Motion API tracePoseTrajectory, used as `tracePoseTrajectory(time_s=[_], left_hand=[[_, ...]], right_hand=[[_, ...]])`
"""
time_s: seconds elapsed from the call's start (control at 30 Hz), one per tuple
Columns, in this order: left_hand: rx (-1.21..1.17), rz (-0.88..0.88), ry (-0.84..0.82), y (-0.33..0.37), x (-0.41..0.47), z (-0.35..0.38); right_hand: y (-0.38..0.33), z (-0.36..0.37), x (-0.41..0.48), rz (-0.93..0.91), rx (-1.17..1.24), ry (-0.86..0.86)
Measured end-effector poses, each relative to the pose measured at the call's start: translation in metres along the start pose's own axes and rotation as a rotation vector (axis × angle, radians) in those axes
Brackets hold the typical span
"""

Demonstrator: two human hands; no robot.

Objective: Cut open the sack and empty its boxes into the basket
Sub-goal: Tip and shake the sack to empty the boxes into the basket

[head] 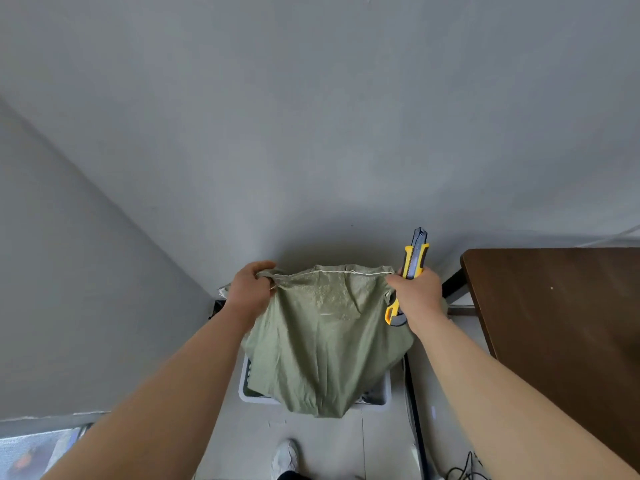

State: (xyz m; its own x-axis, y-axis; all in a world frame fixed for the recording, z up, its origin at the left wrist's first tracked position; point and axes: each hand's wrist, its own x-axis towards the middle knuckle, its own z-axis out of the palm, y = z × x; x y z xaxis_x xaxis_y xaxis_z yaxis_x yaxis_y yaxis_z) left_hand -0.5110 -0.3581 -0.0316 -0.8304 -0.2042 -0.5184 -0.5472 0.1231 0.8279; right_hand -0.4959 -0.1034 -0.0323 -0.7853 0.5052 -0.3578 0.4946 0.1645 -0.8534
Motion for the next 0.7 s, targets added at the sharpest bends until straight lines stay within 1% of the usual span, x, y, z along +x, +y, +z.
tracePoseTrajectory(time_s=[0.07, 0.17, 0.23, 0.33, 0.47, 0.57, 0.7], left_hand=[[-0.034, 0.021, -0.019, 0.008, 0.001, 0.000], [-0.002, 0.041, -0.020, 0.011, 0.007, -0.002], [-0.059, 0.025, -0.022, 0.014, 0.009, -0.004], [-0.119, 0.054, -0.005, 0.019, 0.011, -0.007], [-0.183, 0.068, 0.032, 0.023, 0.009, -0.015], [-0.129, 0.098, 0.054, 0.027, 0.009, -0.023], [-0.198, 0.055, 0.063, 0.038, 0.004, -0.033]], right_hand=[[-0.004, 0.003, -0.001, 0.011, 0.055, 0.029], [-0.009, 0.006, -0.006, -0.009, 0.051, 0.059], [-0.012, 0.008, -0.007, -0.005, 0.084, 0.080], [-0.018, 0.011, -0.006, -0.008, 0.136, 0.113], [-0.029, 0.011, -0.006, -0.039, 0.141, 0.113], [-0.037, 0.011, -0.007, -0.084, 0.114, 0.089], [-0.050, 0.007, -0.010, -0.081, 0.097, 0.071]])
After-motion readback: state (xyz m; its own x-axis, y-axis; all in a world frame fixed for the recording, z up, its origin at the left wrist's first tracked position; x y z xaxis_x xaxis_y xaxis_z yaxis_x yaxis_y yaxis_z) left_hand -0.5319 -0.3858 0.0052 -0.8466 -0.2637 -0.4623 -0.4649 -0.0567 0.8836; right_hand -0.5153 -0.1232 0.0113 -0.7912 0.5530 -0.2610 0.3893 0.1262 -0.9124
